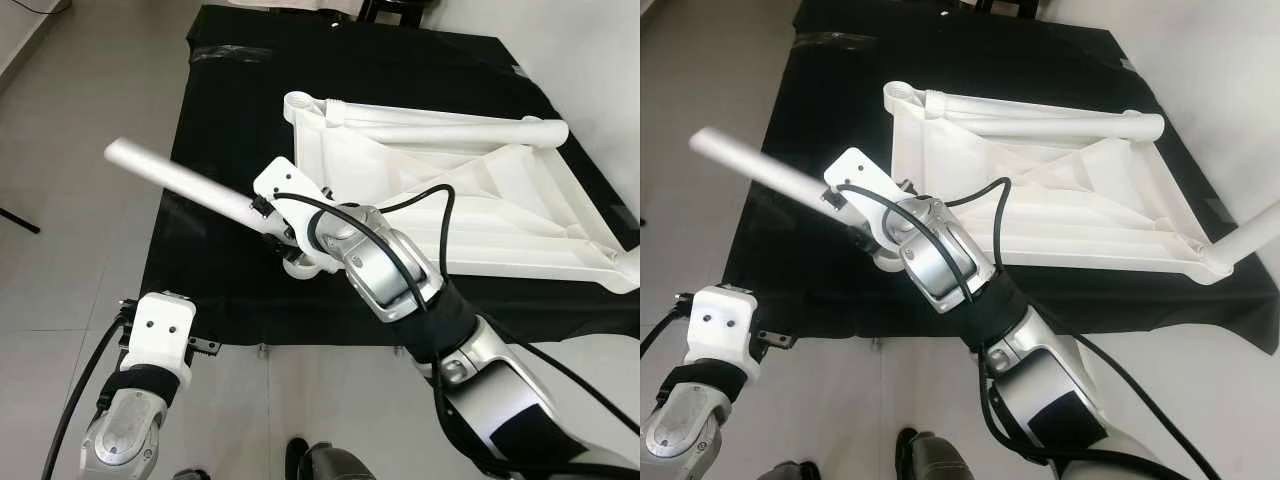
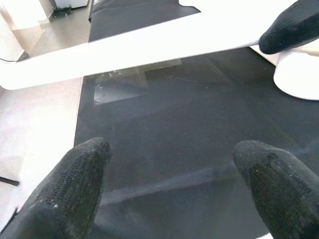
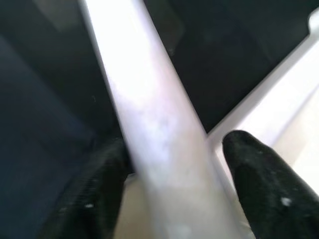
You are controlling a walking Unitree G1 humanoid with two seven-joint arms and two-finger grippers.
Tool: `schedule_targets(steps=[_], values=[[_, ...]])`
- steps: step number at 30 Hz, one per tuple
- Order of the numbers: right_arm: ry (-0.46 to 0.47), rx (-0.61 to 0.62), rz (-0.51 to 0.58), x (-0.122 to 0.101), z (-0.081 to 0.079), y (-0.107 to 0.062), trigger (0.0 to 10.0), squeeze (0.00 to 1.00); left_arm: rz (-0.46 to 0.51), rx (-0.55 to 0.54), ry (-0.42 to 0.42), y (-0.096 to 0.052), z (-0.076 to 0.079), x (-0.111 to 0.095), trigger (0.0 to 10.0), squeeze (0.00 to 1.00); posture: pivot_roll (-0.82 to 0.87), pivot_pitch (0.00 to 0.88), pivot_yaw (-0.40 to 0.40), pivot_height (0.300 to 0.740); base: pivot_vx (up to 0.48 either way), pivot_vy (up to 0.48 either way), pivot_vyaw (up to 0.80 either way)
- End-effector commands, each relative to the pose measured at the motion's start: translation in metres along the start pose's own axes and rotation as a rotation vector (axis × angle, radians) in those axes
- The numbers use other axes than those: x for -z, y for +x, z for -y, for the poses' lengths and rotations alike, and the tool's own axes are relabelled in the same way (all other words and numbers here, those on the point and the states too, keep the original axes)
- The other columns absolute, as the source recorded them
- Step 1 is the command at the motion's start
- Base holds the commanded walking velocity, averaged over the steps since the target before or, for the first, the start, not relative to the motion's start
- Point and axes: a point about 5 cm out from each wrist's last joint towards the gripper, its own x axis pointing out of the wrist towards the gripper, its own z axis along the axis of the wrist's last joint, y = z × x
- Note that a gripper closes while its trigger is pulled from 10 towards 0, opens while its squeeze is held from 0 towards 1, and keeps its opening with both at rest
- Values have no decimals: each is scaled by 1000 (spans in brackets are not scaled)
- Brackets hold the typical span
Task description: Building children table
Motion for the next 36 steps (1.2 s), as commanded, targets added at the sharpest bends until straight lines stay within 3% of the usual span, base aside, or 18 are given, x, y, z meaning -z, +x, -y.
schedule_targets(steps=[1, 11, 19, 20, 21, 22, 24, 25, 26, 27, 28, 30, 31, 32, 34, 35, 36], values=[[-12, 8, -83, 14, 1, 3, 0, 0, -12, 3, -5, -1, 4, 4, 10000, 0, -235, 181, -178, 740, 0, 0, 0], [-115, 29, -97, 16, 7, -1, 0, 0, -4, -5, -8, 0, 4, 3, 10000, 0, -238, 185, -182, 740, 0, 0, 0], [-110, 28, -46, 12, 8, 0, 0, 0, -2, -9, -10, 1, 3, 3, 10000, 0, -238, 185, -179, 740, 0, 0, 0], [-59, 50, 24, 3, 14, 0, 0, 0, 0, -13, -20, 1, 2, 3, 10000, 0, -235, 181, -178, 740, 0, 0, 0], [-59, 50, 24, 3, 14, 0, 0, 0, 0, -13, -20, 1, 2, 3, 10000, 0, -235, 181, -178, 740, 0, 0, 0], [27, 78, 108, -6, 24, -1, 0, 0, 6, -25, -40, 3, -1, 1, 10000, 0, -231, 183, -180, 740, 0, 0, 0], [27, 78, 108, -6, 24, -1, 0, 0, 6, -25, -40, 3, -1, 1, 10000, 0, -231, 183, -180, 740, 0, 0, 0], [112, 97, 187, -12, 35, -3, 0, 0, 15, -39, -84, 5, -4, -1, 10000, 0, -230, 179, -179, 740, 0, 0, 0], [112, 97, 187, -12, 35, -3, 0, 0, 15, -39, -84, 5, -4, -1, 10000, 0, -230, 179, -179, 740, 0, 0, 0], [196, 101, 246, -15, 44, -5, 0, 0, 38, -55, -150, 9, -8, -6, 10000, 0, -226, 162, -177, 740, 0, 0, 0], [196, 101, 246, -15, 44, -5, 0, 0, 38, -55, -150, 9, -8, -6, 10000, 0, -226, 162, -177, 740, 0, 0, 0], [276, 96, 310, -16, 53, -8, 0, 0, 94, -74, -264, 17, -15, -18, 10000, 0, -223, 151, -172, 740, 0, 0, 0], [276, 96, 310, -16, 53, -8, 0, 0, 94, -74, -264, 17, -15, -18, 10000, 0, -223, 151, -172, 740, 0, 0, 0], [309, 92, 346, -17, 56, -10, 0, 0, 142, -84, -334, 23, -21, -29, 10000, 0, -221, 144, -164, 740, 0, 0, 0], [309, 92, 346, -17, 56, -10, 0, 0, 142, -84, -334, 23, -21, -29, 10000, 0, -221, 144, -164, 740, 0, 0, 0], [332, 76, 392, -20, 56, -13, 0, 0, 199, -93, -414, 29, -27, -41, 10000, 0, -221, 143, -163, 740, 0, 0, 0], [341, 64, 450, -23, 55, -17, 0, 0, 291, -101, -534, 38, -38, -59, 10000, 1000, -214, 127, -154, 740, 0, 0, 0]])
